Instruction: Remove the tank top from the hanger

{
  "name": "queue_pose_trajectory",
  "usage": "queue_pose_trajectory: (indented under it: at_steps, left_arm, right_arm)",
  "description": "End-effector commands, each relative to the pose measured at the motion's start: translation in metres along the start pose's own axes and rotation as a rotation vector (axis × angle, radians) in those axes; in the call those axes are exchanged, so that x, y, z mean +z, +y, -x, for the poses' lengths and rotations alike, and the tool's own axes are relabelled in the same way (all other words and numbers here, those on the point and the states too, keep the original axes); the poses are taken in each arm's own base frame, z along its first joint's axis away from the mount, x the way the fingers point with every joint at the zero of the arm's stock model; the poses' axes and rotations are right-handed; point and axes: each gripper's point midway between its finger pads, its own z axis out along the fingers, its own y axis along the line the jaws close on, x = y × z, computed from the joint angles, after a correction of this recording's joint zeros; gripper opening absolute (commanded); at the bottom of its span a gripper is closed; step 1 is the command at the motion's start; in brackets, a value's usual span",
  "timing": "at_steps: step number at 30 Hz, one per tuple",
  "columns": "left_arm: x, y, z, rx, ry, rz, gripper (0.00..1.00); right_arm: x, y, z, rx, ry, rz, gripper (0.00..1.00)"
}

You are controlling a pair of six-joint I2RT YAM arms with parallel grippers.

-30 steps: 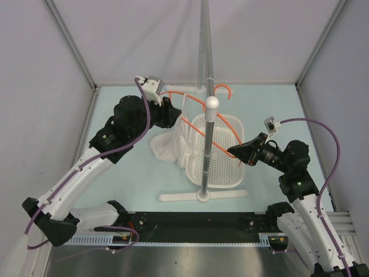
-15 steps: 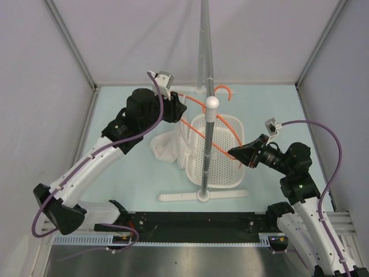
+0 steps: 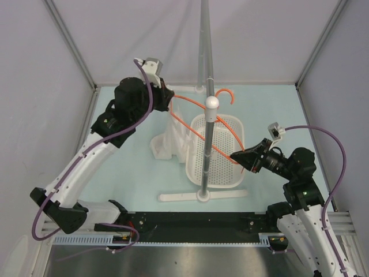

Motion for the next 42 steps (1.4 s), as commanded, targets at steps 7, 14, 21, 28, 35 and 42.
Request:
queue_pose_trajectory:
  at_steps: [7, 14, 21, 28, 35, 42]
  left_arm:
    - [-0.041, 0.116, 0.015, -0.108, -0.039, 0.359, 0.00]
    - [-0.051, 0.111, -0.037, -0.125, 0.027, 0.295, 0.00]
    - [-0.064, 0.069, -0.106, -0.284, 0.101, 0.069, 0.00]
    - [-0.085, 0.049, -0.107, -0.283, 0.055, -0.031, 0.00]
    - [-0.096, 0.035, -0.115, -0.306, 0.055, -0.101, 0.00]
    - [-0.101, 0.027, -0.117, -0.298, 0.056, -0.151, 0.00]
  right_arm:
    - [-0.008, 0.018, 0.013, -0.066, -0.039, 0.024, 0.00]
    - [0.018, -0.009, 0.058, -0.164, -0.049, -0.076, 0.00]
    - [0.065, -0.051, 0.112, -0.209, -0.001, -0.081, 0.00]
    - [0.120, -0.081, 0.132, -0.203, 0.108, 0.009, 0.00]
    - [0.166, -0.089, 0.177, -0.239, 0.094, 0.063, 0.00]
    - [0.203, -0.082, 0.209, -0.235, 0.046, 0.130, 0.00]
